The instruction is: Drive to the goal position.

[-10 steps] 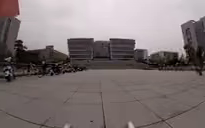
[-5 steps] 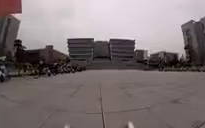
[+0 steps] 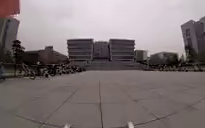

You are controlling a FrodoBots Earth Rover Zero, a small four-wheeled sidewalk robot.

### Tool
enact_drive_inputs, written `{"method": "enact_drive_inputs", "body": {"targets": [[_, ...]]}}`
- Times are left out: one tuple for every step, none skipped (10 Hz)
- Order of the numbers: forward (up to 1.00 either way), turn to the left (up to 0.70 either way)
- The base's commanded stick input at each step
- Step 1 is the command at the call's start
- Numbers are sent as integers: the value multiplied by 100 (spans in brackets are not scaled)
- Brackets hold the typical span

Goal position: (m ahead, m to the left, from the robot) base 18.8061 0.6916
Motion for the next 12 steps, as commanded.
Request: {"method": "enact_drive_inputs", "body": {"targets": [[70, 0], [70, 0], [70, 0], [70, 1], [70, 1], [70, 1], [70, 1], [70, 1], [70, 0], [70, 0], [70, 0], [70, 1]]}}
